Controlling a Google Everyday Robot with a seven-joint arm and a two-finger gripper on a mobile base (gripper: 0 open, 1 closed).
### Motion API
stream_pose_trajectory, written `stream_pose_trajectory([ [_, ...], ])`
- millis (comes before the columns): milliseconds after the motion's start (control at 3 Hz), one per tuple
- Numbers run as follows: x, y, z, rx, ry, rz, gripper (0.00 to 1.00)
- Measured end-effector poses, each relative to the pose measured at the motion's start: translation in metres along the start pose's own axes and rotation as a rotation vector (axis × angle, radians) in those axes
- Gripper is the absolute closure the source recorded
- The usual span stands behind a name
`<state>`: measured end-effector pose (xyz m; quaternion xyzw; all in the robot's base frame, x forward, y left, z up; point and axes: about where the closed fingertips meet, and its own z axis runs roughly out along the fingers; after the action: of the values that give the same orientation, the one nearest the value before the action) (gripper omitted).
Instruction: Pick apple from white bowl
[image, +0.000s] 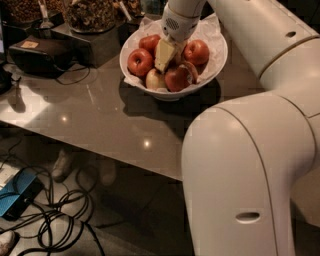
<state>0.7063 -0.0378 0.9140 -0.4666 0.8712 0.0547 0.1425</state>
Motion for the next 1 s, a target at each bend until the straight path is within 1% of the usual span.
stream_pose_trajectory([
  [333, 0.001, 0.002, -0.020, -0.006, -0.053, -0.010, 1.00],
  [667, 0.007, 0.011, -0.056, -0.039, -0.142, -0.027, 1.00],
  [1000, 0.012, 0.026, -0.091, -0.075, -0.208, -0.075, 1.00],
])
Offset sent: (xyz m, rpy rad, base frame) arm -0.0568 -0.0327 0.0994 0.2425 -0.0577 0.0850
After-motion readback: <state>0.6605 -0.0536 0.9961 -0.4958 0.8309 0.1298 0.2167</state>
